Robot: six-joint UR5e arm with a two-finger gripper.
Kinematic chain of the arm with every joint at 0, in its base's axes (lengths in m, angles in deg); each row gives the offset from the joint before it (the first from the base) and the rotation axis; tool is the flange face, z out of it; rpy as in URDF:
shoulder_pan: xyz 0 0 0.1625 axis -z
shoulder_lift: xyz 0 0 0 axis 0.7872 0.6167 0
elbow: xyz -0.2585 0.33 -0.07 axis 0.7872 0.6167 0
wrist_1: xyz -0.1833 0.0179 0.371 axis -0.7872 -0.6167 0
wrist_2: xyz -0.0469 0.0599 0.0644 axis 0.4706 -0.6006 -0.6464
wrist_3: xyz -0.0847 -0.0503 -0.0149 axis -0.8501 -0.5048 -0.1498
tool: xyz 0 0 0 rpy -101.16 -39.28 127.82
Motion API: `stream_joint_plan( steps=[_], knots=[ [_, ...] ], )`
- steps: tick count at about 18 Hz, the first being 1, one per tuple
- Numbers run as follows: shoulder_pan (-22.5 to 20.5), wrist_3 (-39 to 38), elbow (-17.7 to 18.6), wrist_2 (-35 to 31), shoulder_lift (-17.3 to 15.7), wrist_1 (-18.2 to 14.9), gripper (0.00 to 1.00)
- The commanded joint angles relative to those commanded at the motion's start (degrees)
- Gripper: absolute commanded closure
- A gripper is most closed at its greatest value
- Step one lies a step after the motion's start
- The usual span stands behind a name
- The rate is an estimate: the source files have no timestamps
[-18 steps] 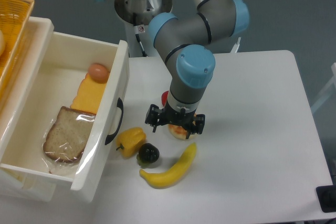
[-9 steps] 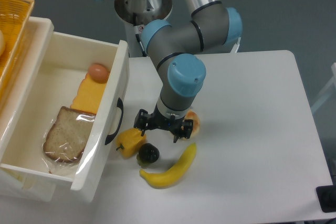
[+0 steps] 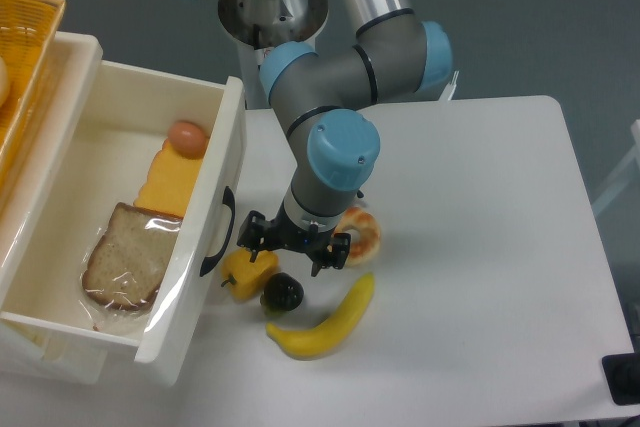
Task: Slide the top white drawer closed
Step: 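Move the gripper toward the open drawer's front panel near its handle, then push the drawer front with the gripper, sliding the drawer into the cabinet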
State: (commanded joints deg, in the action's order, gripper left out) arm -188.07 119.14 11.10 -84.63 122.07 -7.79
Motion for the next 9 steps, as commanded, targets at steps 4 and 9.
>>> stream_joint_plan(
  steps=[4, 9],
  knots=[
    [0.5, 0.1, 0.0, 0.8, -0.4, 0.0, 0.0],
    [2.0, 0.3, 0.0, 1.3, -0.7, 0.0, 0.0]
  ],
)
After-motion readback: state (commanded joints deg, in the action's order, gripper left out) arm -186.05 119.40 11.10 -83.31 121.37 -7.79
